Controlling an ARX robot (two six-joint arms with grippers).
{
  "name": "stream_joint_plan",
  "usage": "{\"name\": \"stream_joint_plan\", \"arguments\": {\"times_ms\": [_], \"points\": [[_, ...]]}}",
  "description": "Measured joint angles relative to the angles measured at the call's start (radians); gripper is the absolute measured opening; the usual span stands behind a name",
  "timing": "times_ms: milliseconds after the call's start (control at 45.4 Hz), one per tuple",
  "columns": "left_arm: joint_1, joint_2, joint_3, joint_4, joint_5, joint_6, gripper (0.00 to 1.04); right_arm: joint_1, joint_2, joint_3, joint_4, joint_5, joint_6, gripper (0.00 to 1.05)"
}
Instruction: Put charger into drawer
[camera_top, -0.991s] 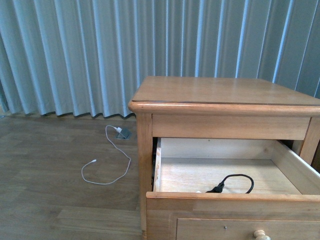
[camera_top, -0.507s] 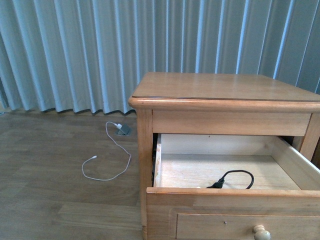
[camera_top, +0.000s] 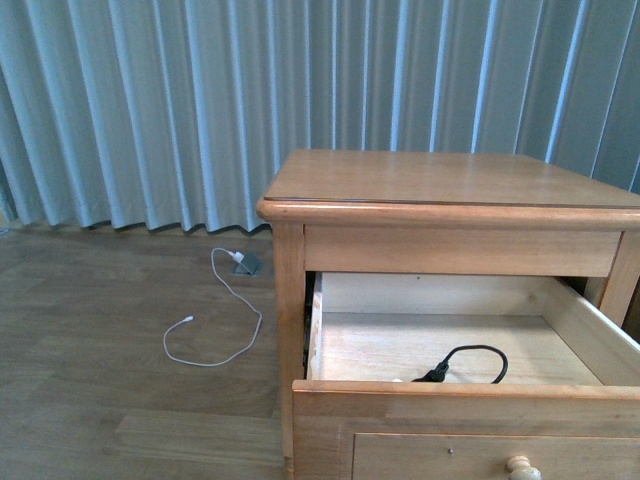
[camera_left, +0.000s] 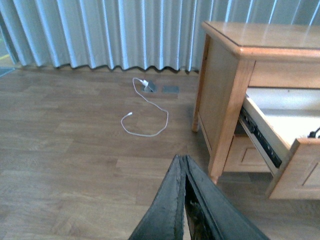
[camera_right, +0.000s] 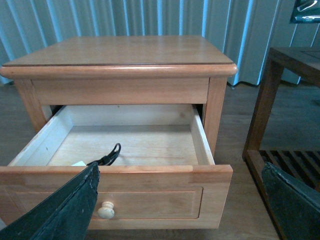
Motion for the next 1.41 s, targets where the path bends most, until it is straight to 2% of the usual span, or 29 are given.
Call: {"name": "stream_joint_plan", "arguments": {"times_ms": [485,617,661,727,903,1035,1234,1410], "points": [[0.000,-0.004,0.000,0.000,0.000,0.000,0.04,0.000,0.000,0.000,0.000,0.000,0.000,0.96],[0.000,-0.004,0.000,0.000,0.000,0.000,0.23,-0.003,0.000,0.003,-0.020,-0.019,-0.007,0.96],[0.000,-0.004,0.000,0.000,0.000,0.000,0.34,-0.007,0.012,0.008,-0.079,-0.060,-0.023,0.96],[0.000,-0.004,0.000,0.000,0.000,0.000,0.47,-0.009,0.053,0.012,-0.088,-0.084,-0.039,0.96],[0.000,-0.004,0.000,0.000,0.000,0.000,0.73,-0.001,0.256,0.090,-0.140,-0.138,-0.057,0.96],[0.000,-0.004,0.000,0.000,0.001,0.000,0.98,0.028,0.496,0.163,-0.092,-0.166,-0.069,0.96],[0.000,-0.004,0.000,0.000,0.000,0.000,0.99,0.054,0.945,0.318,0.090,-0.149,-0.049,0.96],[0.000,-0.004,0.000,0.000,0.000,0.000,0.99,0.072,1.227,0.455,0.166,-0.132,-0.023,0.96]]}}
